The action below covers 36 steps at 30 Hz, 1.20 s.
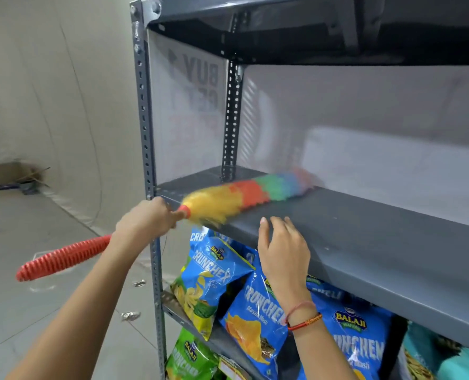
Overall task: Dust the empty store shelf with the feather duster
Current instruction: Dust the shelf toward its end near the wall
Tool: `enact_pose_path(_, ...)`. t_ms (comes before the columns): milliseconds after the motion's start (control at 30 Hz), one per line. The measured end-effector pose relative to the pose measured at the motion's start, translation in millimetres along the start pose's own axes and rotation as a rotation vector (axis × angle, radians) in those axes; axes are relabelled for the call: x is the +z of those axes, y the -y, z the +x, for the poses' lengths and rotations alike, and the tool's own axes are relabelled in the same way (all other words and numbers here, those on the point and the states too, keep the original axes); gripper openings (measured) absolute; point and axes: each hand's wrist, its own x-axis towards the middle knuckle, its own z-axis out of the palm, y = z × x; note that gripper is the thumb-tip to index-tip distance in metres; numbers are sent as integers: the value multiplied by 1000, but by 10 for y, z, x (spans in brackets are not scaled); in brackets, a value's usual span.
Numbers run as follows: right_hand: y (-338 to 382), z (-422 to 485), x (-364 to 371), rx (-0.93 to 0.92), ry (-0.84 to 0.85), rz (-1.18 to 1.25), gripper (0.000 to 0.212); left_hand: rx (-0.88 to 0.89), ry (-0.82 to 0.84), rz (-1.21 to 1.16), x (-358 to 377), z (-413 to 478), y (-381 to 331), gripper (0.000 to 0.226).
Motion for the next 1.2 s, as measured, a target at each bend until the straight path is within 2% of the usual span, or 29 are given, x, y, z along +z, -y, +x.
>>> enact_pose_path(33,19,10,14,6,0,8,28,7,-198,147,11,-5,44,51)
enact_pose_path(67,43,13,27,7,0,15,28,35,-326,227,37,-15,94,49)
enact_pose_path(100,68,22,44,2,5,21,28,51,-357,227,62,-8,164,48)
enact_pose_path(233,157,43,144,-52,45,40,24,-56,-34,-7,-10,32,524,51)
enact_pose_path(300,205,61,208,-81,67,50,23,-110,-83,-7,-28,94,620,53)
enact_pose_path(367,258,77,285,-106,117,49,26,-152,-240,82,-22,114,622,54)
enact_pose_path(433,282,80,365,-132,170,18,31,-118,-306,125,11,113,596,53)
enact_pose_path(533,269,73,459,-170,197,-84,37,-26,-173,62,45,59,565,51)
enact_pose_path(600,259,70,491,-184,194,-137,41,-41,-77,13,69,21,539,46)
enact_pose_path(667,254,78,504,-191,213,-161,43,-77,-104,27,102,-5,478,46)
enact_pose_path(767,246,99,508,-203,266,-189,46,-19,-243,126,189,-38,341,51)
enact_pose_path(967,246,150,471,-249,346,-248,50,27,-116,168,222,-74,382,57)
enact_pose_path(1067,259,280,431,-289,417,-293,51,37,-168,193,282,-48,359,58)
enact_pose_path(1200,241,373,447,-326,546,-381,63,109,-163,116,374,-37,411,64)
